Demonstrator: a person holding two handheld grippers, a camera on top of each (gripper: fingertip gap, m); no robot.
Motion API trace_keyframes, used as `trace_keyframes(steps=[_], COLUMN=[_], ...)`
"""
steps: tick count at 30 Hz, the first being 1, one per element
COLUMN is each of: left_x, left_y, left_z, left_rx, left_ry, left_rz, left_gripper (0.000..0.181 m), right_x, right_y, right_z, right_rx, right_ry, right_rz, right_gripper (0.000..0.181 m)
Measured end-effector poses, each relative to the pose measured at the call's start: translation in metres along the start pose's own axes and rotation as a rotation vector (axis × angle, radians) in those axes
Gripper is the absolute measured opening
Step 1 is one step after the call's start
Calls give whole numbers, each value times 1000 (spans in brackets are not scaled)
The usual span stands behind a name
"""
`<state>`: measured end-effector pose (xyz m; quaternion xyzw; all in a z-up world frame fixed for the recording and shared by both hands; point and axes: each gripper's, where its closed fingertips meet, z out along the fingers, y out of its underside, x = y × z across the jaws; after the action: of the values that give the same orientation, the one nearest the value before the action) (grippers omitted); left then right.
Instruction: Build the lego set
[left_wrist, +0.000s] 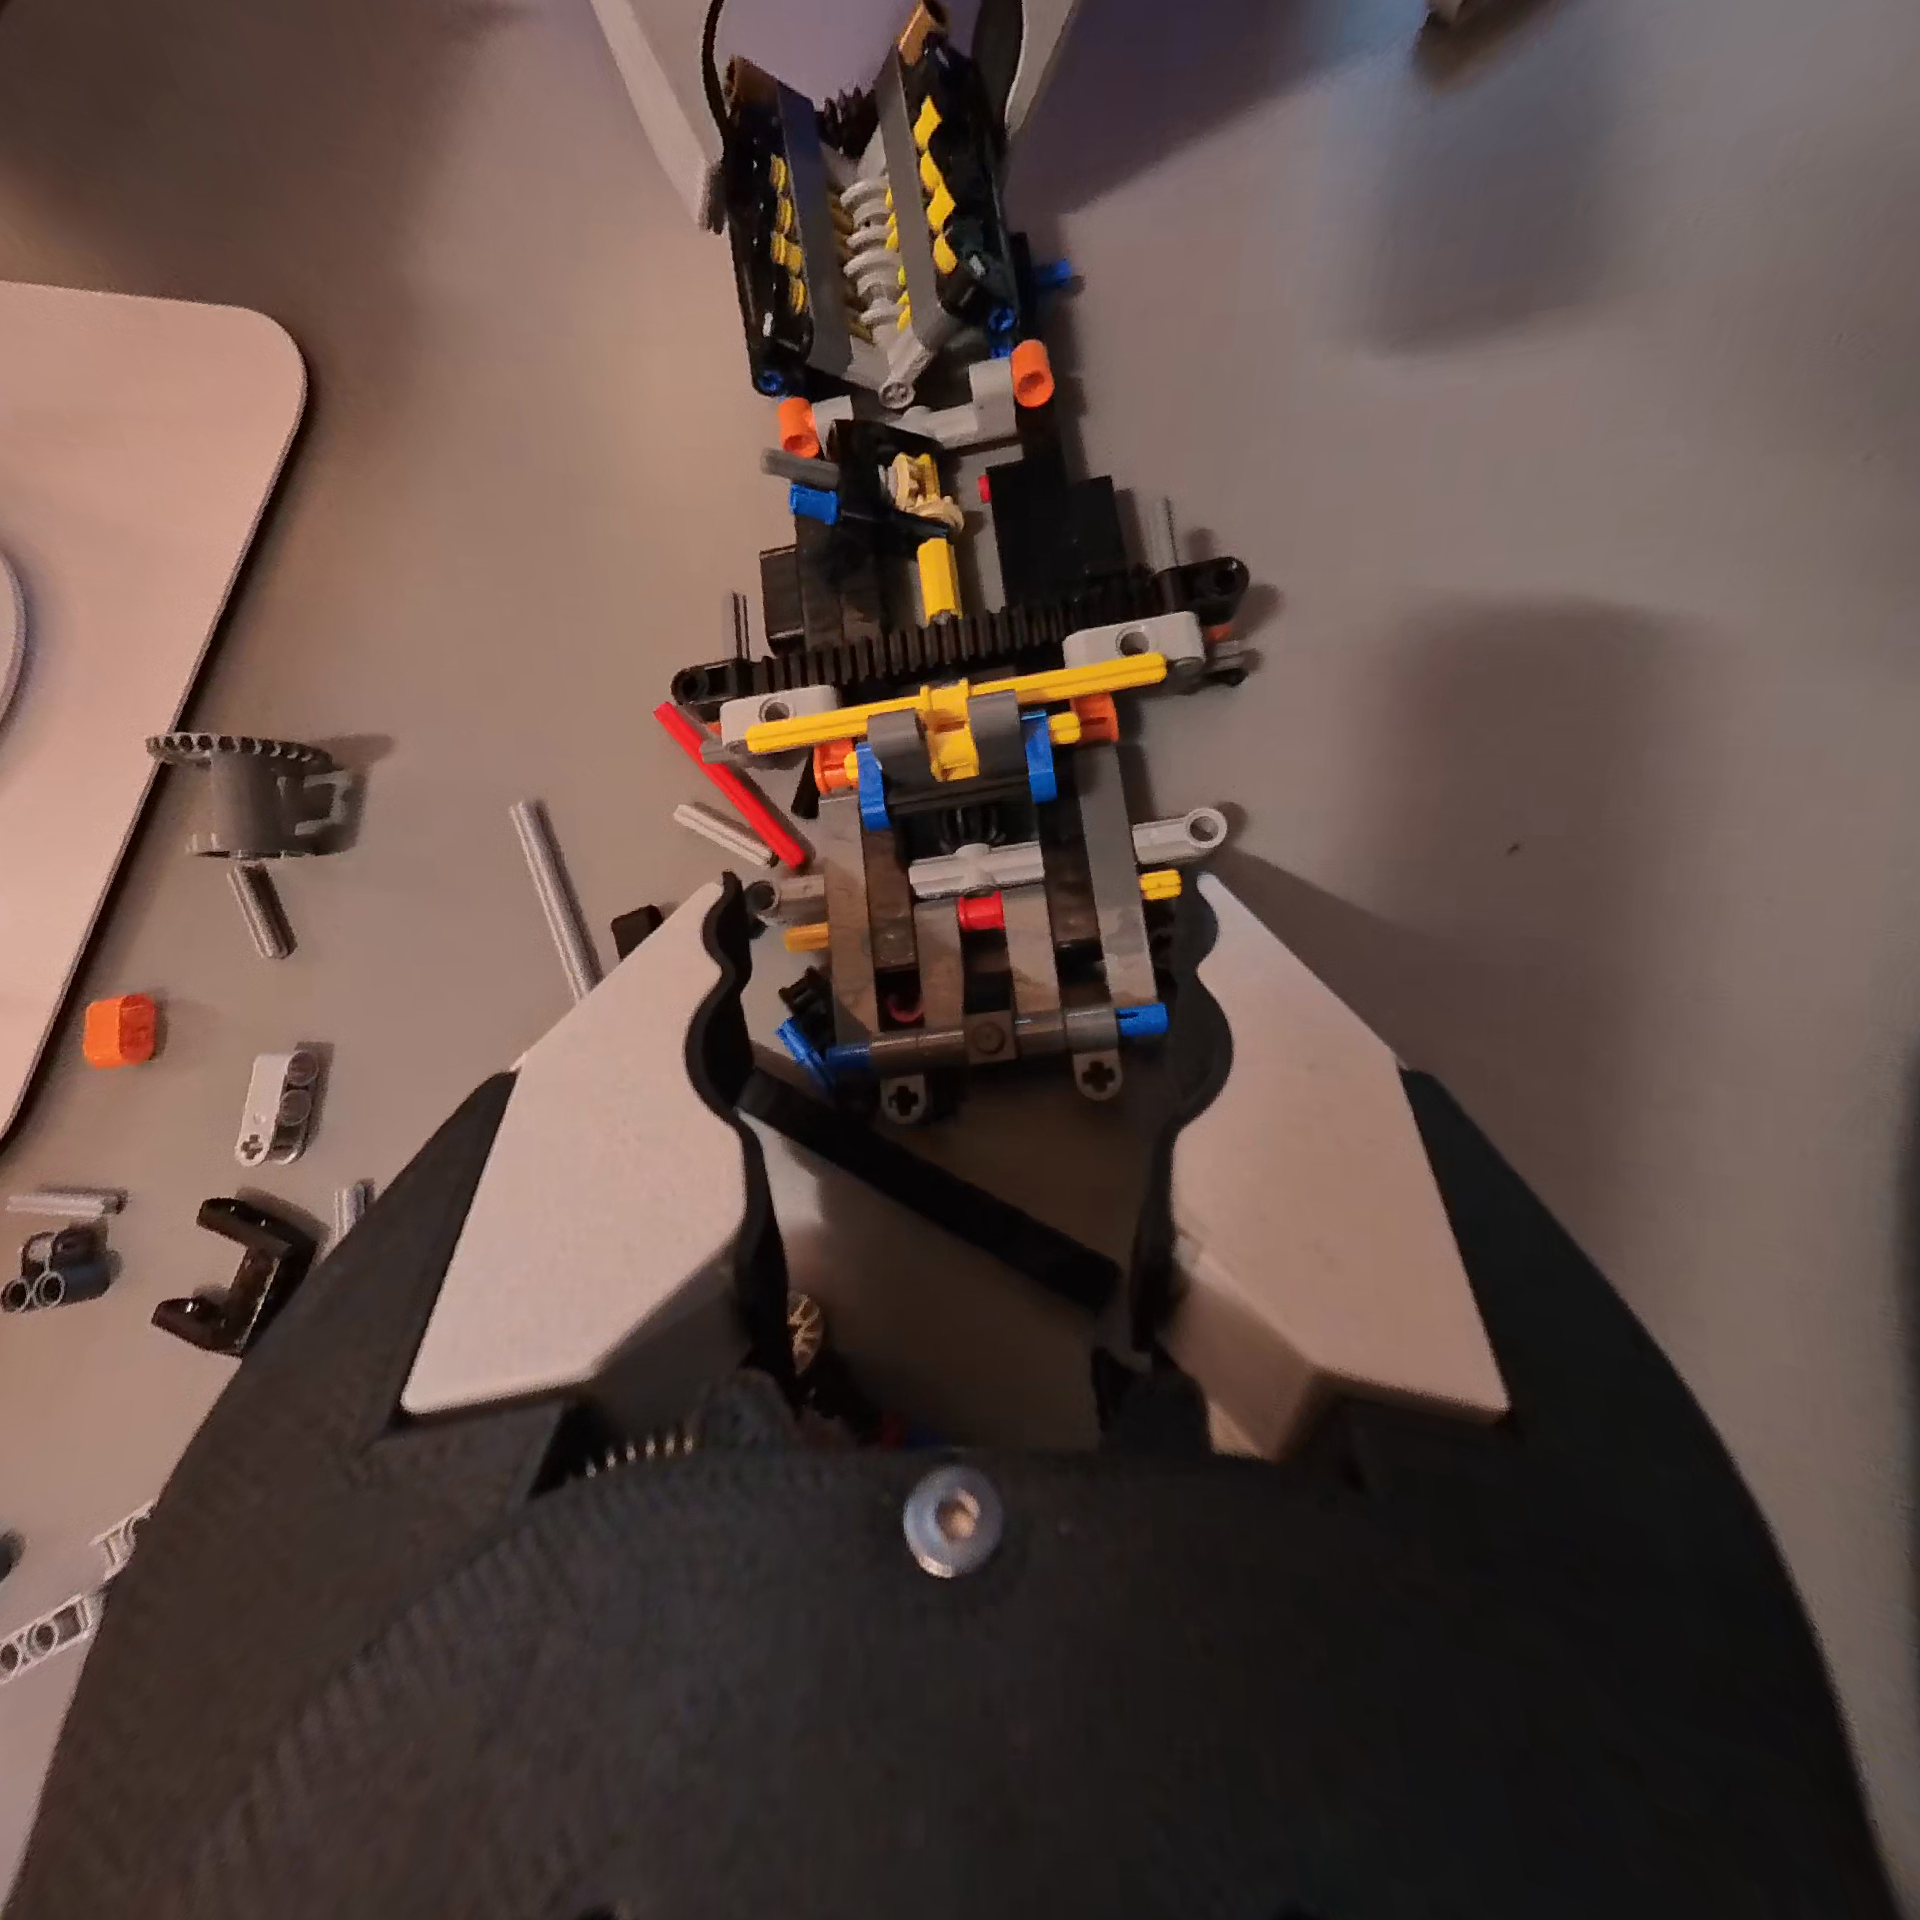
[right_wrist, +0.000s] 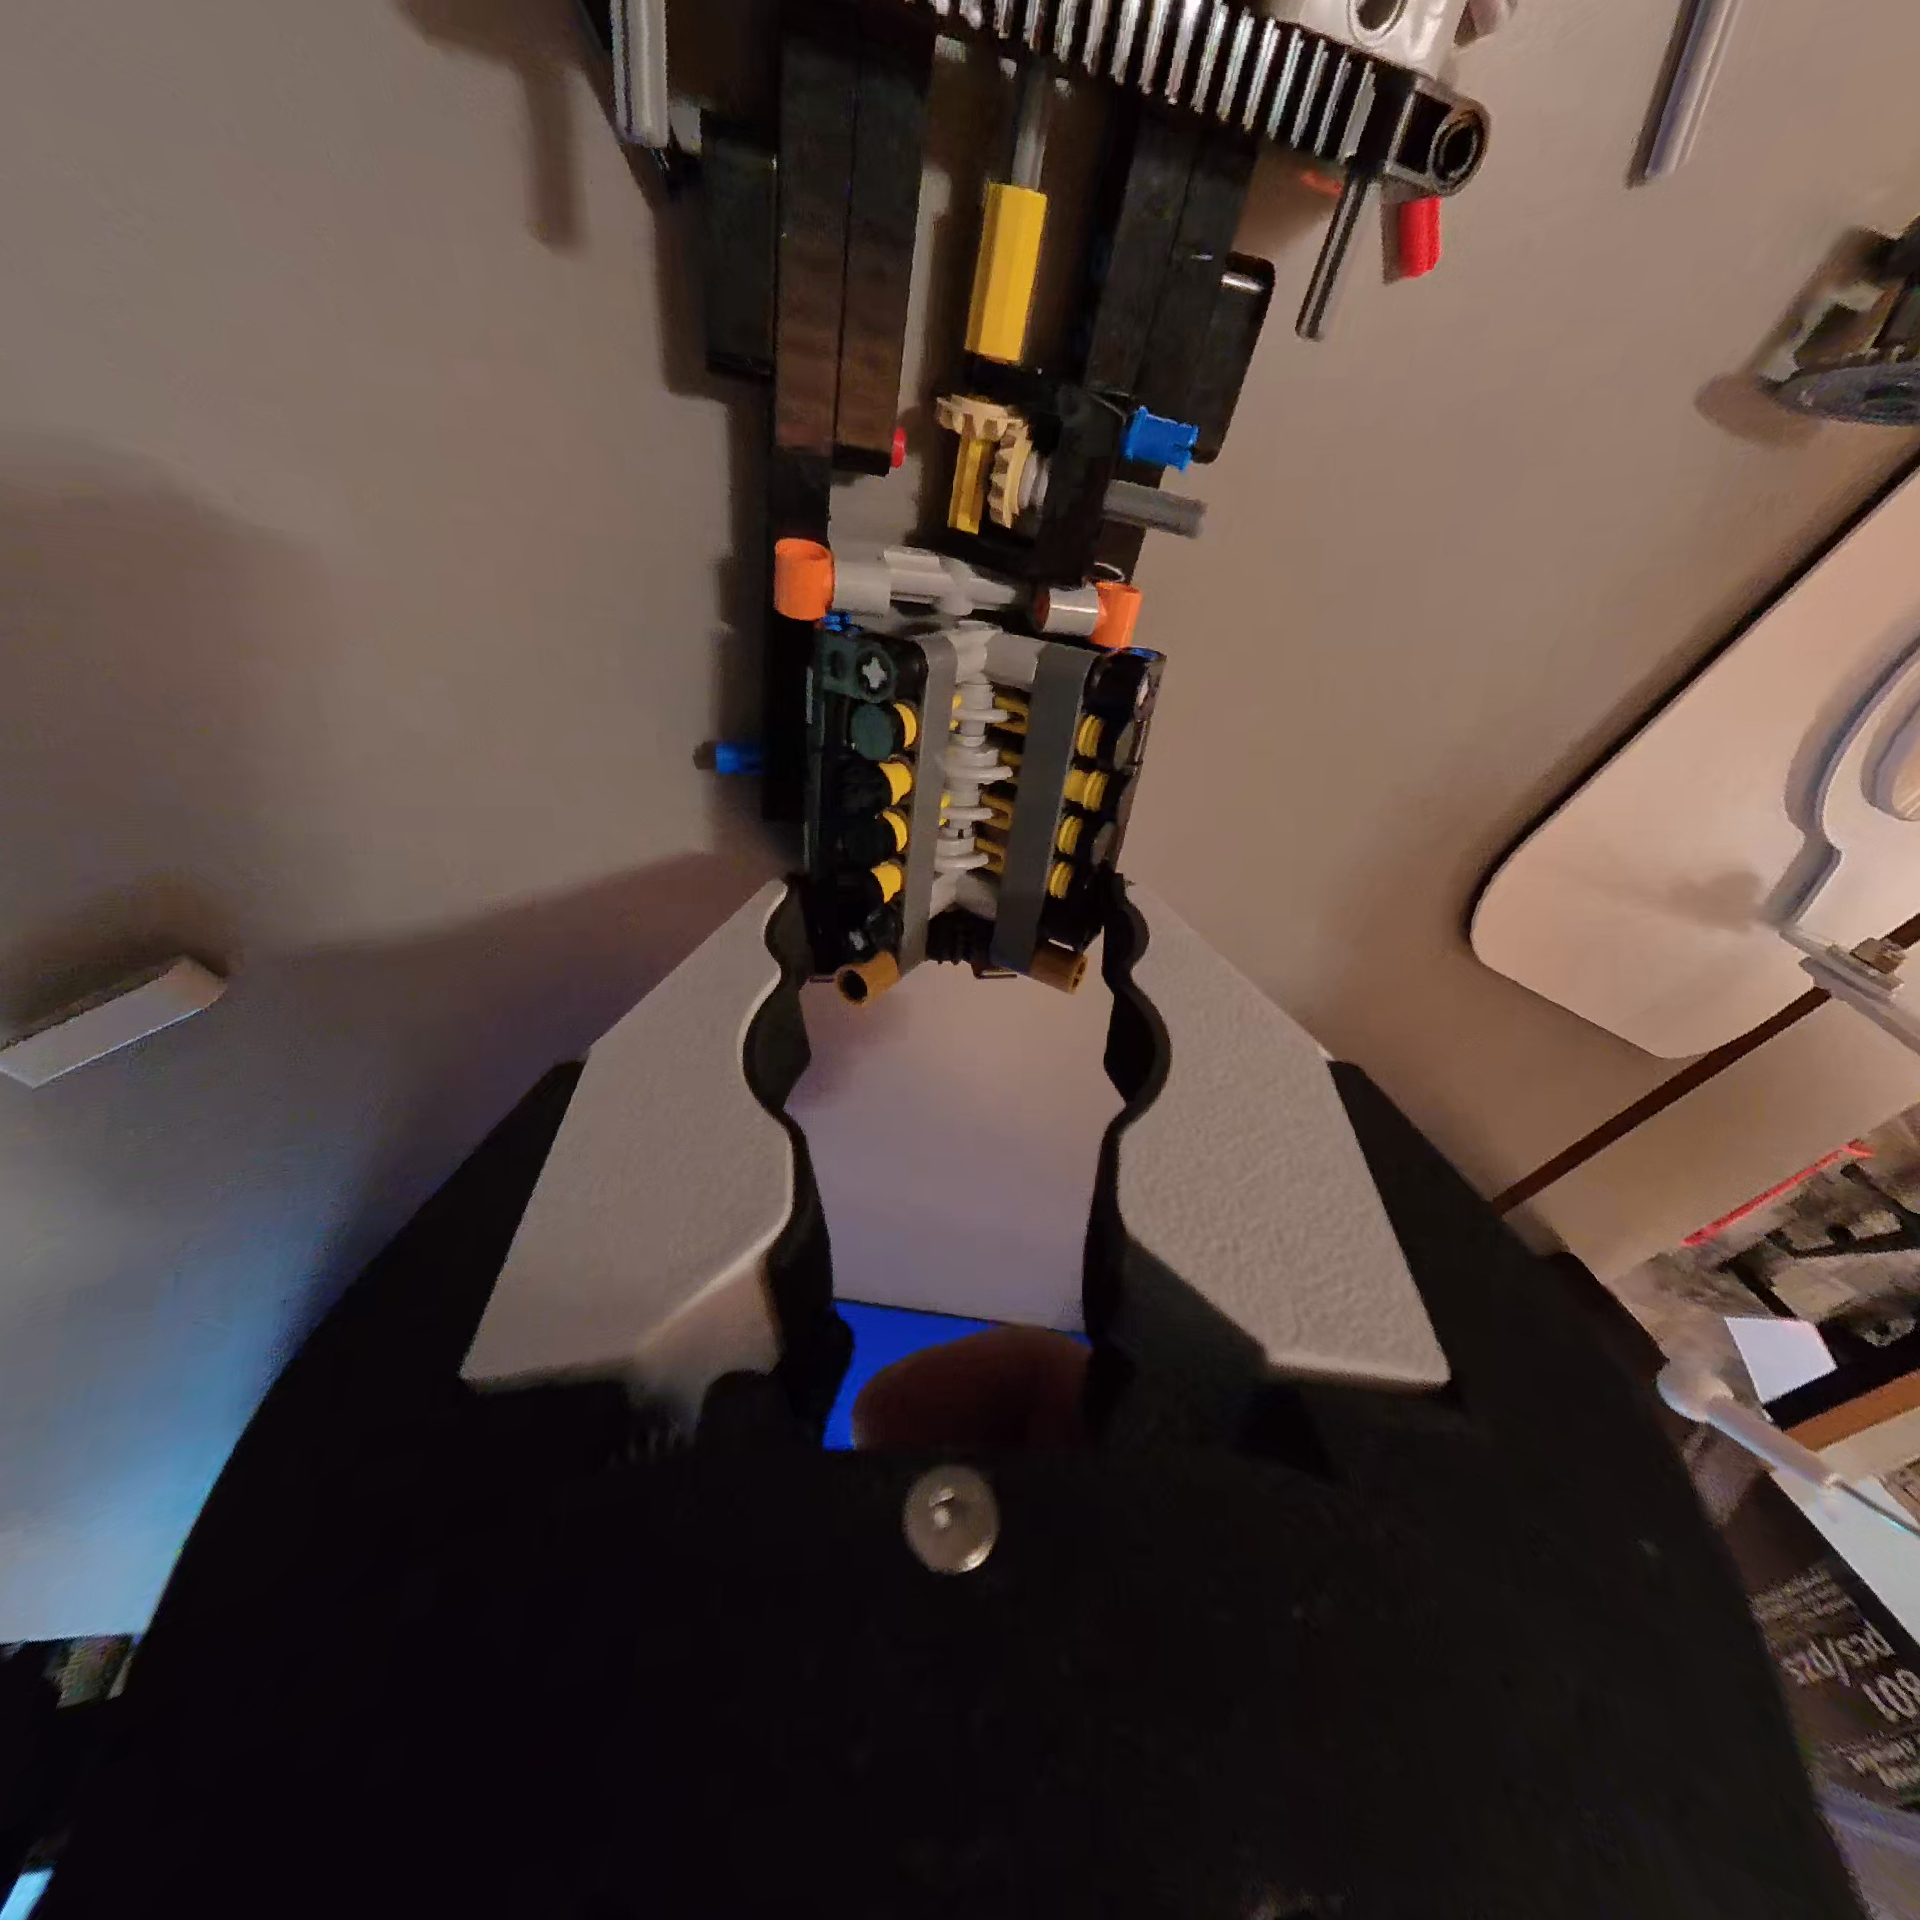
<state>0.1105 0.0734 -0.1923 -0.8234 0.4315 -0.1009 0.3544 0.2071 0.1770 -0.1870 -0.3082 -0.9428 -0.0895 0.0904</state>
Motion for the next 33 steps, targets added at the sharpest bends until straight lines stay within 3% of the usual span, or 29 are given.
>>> trace_keyframes(steps=[9, 21, 28, 33], left_x=[0, 3, -6, 5], left_y=[5, 27, 7, -30], left_z=[-5, -32, -62, -40], left_rx=[-7, -29, 84, 119], left_ry=[27, 114, 81, 33], left_rz=[31, 119, 39, 45], left_gripper=[80, 82, 86, 82], right_x=[-4, -16, -17, -19], right_y=[-10, -48, -56, -58], right_z=[-1, -6, -7, -8], right_rx=[73, 173, 200, 241], right_ry=[20, 14, 4, -61], right_rz=[48, 141, 182, 221], right_gripper=[55, 55, 55, 54])
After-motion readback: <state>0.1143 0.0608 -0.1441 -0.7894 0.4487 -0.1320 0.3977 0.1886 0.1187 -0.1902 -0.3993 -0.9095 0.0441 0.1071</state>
